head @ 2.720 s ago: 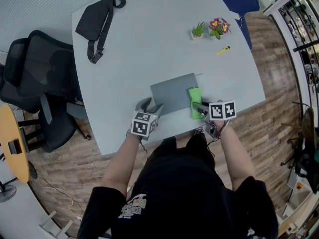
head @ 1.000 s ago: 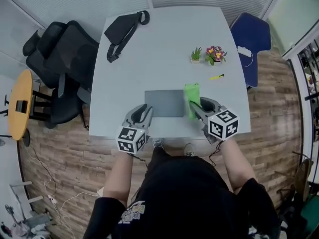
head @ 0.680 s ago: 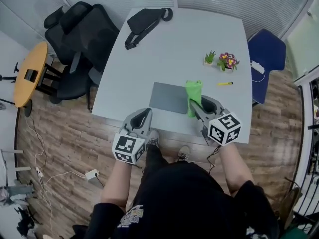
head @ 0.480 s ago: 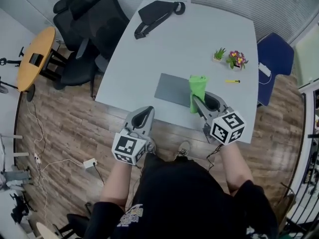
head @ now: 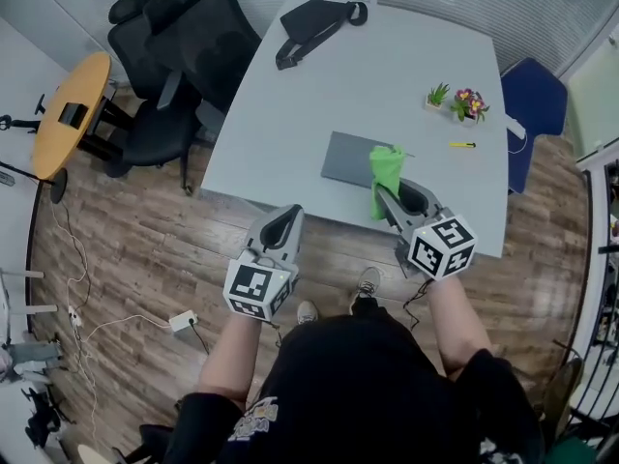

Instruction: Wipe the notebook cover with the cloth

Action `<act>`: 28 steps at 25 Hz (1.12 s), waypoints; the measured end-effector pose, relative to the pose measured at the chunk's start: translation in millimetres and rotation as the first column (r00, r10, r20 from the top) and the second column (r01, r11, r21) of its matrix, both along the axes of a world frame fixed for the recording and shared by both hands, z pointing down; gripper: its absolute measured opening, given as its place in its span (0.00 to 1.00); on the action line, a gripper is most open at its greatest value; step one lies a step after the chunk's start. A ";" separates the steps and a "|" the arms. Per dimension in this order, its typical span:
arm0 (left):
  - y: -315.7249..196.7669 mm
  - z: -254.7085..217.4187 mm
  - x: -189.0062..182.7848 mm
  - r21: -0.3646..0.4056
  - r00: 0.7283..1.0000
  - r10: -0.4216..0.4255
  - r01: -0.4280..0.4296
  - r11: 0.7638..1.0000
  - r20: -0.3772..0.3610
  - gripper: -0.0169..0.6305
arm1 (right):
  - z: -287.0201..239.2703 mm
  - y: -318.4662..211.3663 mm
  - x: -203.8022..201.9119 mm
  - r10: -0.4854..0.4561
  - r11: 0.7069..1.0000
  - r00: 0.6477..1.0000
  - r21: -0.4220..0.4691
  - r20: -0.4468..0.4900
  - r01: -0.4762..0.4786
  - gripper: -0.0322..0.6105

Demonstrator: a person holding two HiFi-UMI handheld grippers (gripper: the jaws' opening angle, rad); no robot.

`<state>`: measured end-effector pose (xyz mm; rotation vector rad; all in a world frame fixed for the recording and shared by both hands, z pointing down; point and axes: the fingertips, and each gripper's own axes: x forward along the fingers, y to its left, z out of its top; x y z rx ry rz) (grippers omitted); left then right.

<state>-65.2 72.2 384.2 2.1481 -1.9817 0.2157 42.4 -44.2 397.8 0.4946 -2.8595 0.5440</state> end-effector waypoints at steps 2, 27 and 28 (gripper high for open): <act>11.4 -1.2 -6.2 0.011 1.000 0.015 -0.015 1.000 -0.007 0.04 | -3.0 16.9 -0.9 0.031 0.999 1.000 0.009 -0.005 -0.031 0.22; 98.7 3.8 41.8 0.063 0.943 0.326 -0.323 0.944 -0.059 0.04 | -2.8 168.4 80.5 0.400 0.915 0.916 0.081 -0.040 -0.396 0.22; 98.8 1.9 43.0 0.068 0.944 0.324 -0.321 0.945 -0.057 0.04 | -4.8 169.6 81.7 0.399 0.915 0.916 0.087 -0.039 -0.394 0.22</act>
